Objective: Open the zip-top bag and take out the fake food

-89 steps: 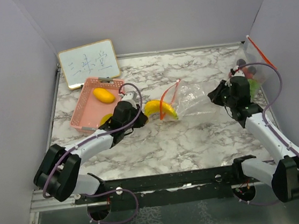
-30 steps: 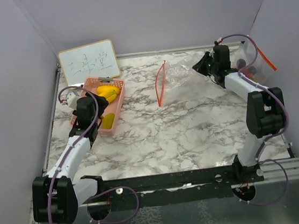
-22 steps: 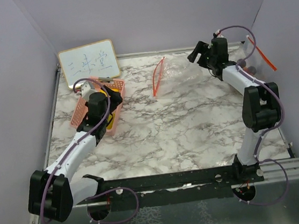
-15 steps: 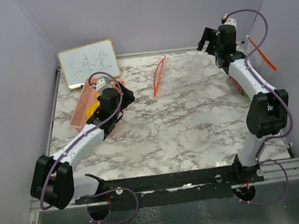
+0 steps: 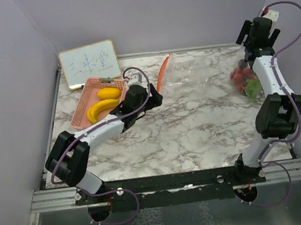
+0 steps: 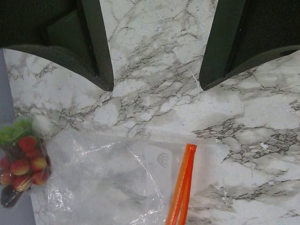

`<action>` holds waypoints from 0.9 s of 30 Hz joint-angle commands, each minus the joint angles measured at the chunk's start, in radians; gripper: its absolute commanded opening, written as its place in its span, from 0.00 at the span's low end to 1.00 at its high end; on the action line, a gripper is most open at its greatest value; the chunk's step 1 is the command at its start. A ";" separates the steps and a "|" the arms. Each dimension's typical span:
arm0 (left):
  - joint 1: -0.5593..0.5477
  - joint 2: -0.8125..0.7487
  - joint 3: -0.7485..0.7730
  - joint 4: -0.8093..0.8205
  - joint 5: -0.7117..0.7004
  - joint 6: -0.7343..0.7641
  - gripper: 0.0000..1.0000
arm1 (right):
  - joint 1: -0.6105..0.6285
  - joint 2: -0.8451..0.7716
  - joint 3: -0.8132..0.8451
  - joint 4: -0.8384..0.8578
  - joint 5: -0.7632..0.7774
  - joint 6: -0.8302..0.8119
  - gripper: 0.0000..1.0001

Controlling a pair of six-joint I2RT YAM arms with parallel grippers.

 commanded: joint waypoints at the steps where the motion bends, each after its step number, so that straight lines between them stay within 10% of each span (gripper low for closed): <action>1: -0.003 0.026 0.022 0.041 0.065 0.020 0.77 | -0.011 -0.052 -0.120 0.077 0.101 -0.078 0.92; 15: -0.003 0.083 0.031 0.076 0.134 0.023 0.77 | -0.042 -0.081 -0.347 0.202 0.151 -0.113 0.86; 21: -0.003 0.088 0.032 0.081 0.137 0.025 0.77 | -0.043 -0.125 -0.380 0.167 0.120 -0.065 0.31; 27: -0.002 0.083 0.020 0.092 0.137 0.025 0.77 | -0.039 -0.255 -0.467 0.159 -0.119 -0.039 0.06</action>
